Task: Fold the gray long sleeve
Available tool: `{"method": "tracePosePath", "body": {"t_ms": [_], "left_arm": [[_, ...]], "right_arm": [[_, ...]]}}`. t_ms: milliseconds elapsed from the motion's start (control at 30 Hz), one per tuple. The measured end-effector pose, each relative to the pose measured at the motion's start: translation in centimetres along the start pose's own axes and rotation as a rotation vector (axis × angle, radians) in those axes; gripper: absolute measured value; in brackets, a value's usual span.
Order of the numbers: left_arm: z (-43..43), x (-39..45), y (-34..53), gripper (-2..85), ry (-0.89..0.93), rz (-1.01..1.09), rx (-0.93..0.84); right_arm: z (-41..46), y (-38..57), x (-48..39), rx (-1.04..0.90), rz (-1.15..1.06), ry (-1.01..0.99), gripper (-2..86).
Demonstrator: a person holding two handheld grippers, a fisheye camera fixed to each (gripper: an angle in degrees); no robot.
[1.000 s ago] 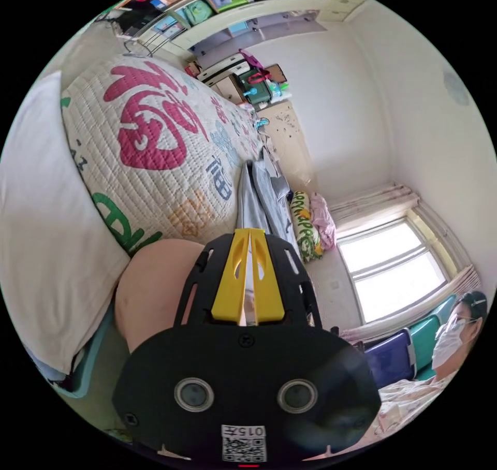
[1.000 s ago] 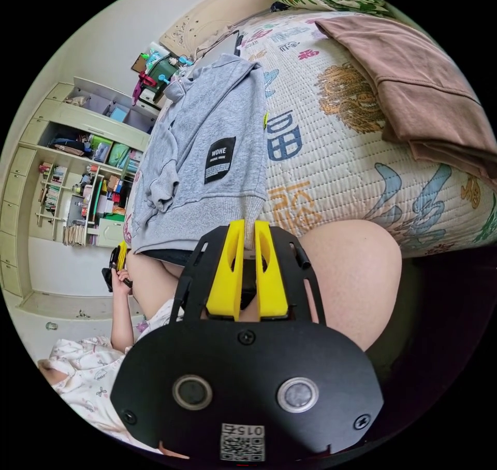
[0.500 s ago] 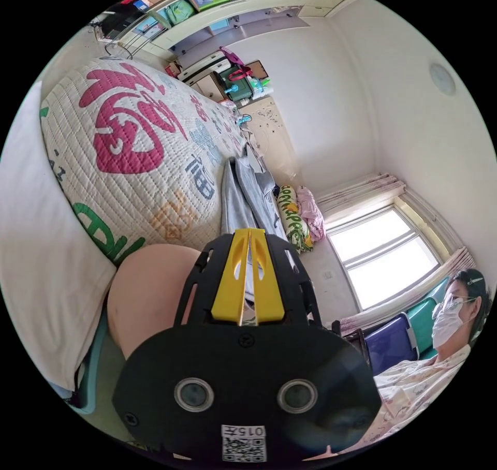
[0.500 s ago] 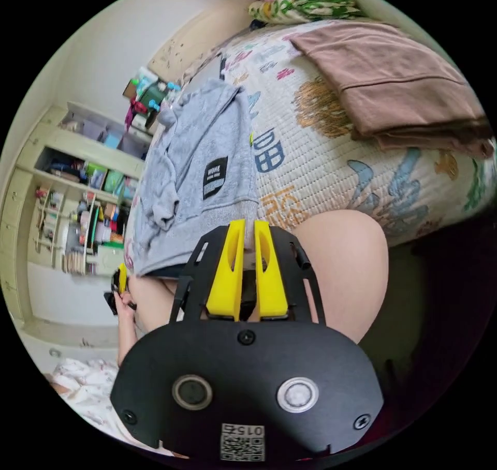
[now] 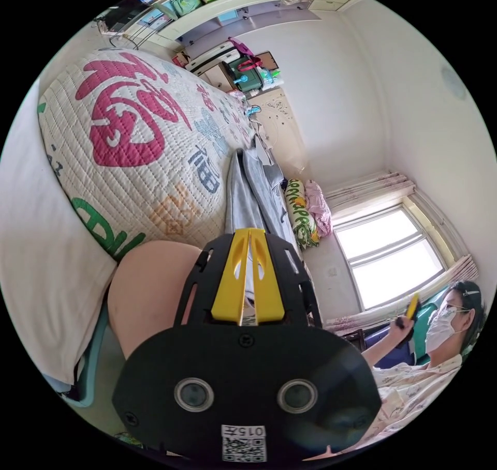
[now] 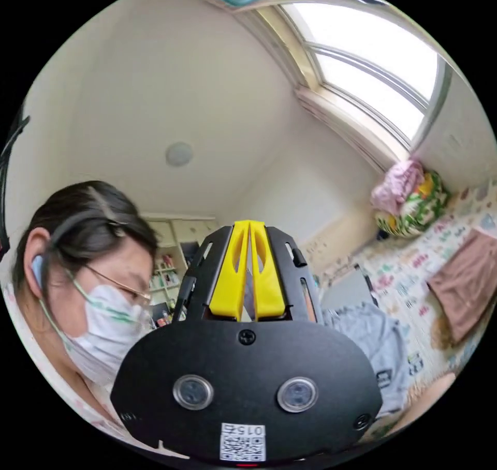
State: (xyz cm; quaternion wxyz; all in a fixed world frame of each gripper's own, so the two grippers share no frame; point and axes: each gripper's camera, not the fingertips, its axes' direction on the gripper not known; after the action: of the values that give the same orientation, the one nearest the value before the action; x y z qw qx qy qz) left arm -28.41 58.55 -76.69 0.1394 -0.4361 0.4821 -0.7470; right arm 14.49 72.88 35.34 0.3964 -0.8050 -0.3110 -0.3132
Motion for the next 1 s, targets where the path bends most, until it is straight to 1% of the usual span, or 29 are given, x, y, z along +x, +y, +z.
{"method": "tracePosePath", "body": {"t_ms": [67,167,267,400,500,600,700,733,767,800,833,867,900,967,1000], "left_arm": [[-0.6,0.6,-0.1,-0.9,-0.022,0.005,-0.010],[-1.9,1.0,-0.3,-0.9,-0.042,0.004,-0.004],[-3.3,1.0,-0.7,-0.9,-0.055,-0.012,0.001],[-4.8,1.2,-1.5,-0.9,-0.073,-0.032,-0.005],[-5.5,1.7,-2.1,-0.9,-0.099,-0.033,-0.019],[-6.0,2.5,-2.9,-0.9,-0.131,-0.024,-0.049],[-6.7,3.7,-3.3,-0.8,-0.116,0.008,-0.048],[-7.1,4.9,-3.4,-0.7,-0.087,0.068,-0.026],[-7.5,6.7,-3.4,-0.6,-0.097,0.162,0.006],[-7.7,7.7,-3.5,-0.5,-0.117,0.209,0.025],[-7.7,9.6,-3.6,-0.1,-0.146,0.301,0.069],[-7.4,11.5,-4.2,0.7,-0.153,0.406,0.108],[-7.1,12.4,-4.7,1.2,-0.150,0.456,0.119],[-5.1,16.0,-8.3,5.6,-0.120,0.611,0.086],[-4.4,16.7,-9.4,6.4,-0.115,0.640,0.068]], "right_arm": [[-2.4,1.4,-3.8,0.160,-0.023,-0.092,-0.5],[-4.4,2.9,-5.3,0.245,0.007,-0.185,-0.5],[-5.0,3.8,-5.5,0.259,0.027,-0.267,-0.5],[-5.0,4.7,-6.3,0.265,0.011,-0.280,-0.5],[-4.9,5.3,-6.6,0.284,-0.006,-0.251,-0.5],[-3.9,5.8,-5.9,0.282,-0.016,-0.286,-0.6],[-2.5,6.7,-5.2,0.298,-0.132,-0.315,-0.6],[-2.0,7.3,-5.0,0.301,-0.221,-0.302,-0.6],[-1.4,8.2,-4.6,0.294,-0.335,-0.269,-0.6],[-1.0,8.7,-4.4,0.286,-0.391,-0.248,-0.6],[-0.2,9.7,-3.6,0.277,-0.471,-0.206,-0.6],[1.0,10.4,-2.5,0.258,-0.511,-0.167,-0.6],[1.8,10.7,-2.0,0.237,-0.532,-0.148,-0.6],[7.2,11.1,1.0,0.053,-0.587,-0.077,-0.4],[8.9,11.1,2.0,-0.012,-0.574,-0.061,-0.3]]}}
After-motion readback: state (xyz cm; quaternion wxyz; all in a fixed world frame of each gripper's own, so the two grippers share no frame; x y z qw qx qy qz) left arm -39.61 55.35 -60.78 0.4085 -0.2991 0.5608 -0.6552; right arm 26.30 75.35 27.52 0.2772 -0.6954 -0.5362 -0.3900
